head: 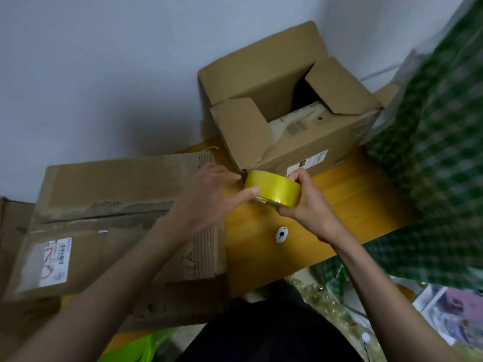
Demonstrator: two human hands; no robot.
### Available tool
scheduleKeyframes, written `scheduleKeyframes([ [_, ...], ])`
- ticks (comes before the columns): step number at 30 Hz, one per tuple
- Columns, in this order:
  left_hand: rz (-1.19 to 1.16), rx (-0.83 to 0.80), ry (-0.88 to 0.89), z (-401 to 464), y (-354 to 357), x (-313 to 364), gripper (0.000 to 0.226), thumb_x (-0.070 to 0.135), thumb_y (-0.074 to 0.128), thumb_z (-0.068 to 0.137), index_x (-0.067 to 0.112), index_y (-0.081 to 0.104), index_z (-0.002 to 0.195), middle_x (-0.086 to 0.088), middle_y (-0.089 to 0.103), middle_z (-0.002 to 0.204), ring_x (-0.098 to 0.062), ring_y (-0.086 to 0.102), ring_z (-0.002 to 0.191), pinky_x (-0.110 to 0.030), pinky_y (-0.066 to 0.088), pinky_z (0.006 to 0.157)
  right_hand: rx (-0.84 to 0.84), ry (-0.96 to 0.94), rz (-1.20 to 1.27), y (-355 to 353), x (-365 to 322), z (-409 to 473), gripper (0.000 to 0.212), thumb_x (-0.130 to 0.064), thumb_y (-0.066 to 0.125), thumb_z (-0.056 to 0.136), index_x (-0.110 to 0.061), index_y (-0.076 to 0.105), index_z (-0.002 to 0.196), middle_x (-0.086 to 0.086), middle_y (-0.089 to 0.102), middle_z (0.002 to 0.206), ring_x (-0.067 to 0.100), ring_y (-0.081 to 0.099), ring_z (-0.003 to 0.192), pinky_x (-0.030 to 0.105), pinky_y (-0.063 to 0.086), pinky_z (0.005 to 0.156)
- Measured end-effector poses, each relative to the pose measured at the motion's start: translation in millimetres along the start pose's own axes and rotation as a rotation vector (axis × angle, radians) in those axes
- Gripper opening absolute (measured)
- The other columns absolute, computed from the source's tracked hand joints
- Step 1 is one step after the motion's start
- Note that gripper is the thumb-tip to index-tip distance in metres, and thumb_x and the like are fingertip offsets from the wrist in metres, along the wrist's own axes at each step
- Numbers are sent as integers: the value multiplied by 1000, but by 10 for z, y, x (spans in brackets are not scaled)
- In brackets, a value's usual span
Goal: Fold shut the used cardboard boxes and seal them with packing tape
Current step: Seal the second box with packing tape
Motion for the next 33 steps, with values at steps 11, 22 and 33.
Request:
scheduleKeyframes([
  [11, -252, 42, -156, -250, 50, 193, 72, 44, 78, 82, 20, 52, 144, 8, 51, 131, -3, 46, 114, -15, 35, 93, -348, -48, 368, 328, -397, -388, 9, -8, 67, 96, -11, 61, 102, 7, 58, 91, 20, 55, 86, 30, 43, 77],
  [22, -222, 382, -263, -566, -155, 309, 40, 33, 76, 85, 22, 71, 122, 11, 57, 107, -3, 54, 97, -19, 45, 85, -324, -162, 265, 523, -562, -398, 20, -7, 72, 91, -12, 53, 90, -18, 46, 70, 5, 42, 69, 25, 35, 63],
  [33, -289, 643, -521, -852, -389, 169, 17, 23, 79, 82, 20, 67, 93, 11, 57, 94, -3, 54, 81, -12, 40, 68, -197, -353, -22, 690, -833, -476, 36, -13, 78, 86, -30, 46, 87, -27, 49, 77, 2, 43, 71, 17, 34, 60],
])
Point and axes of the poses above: each hand's wrist, its own z-axis towards the middle knuckle, its own y-axis out of the palm, x = y × z, the point moved 9 cm from there along z, towards the middle knuckle
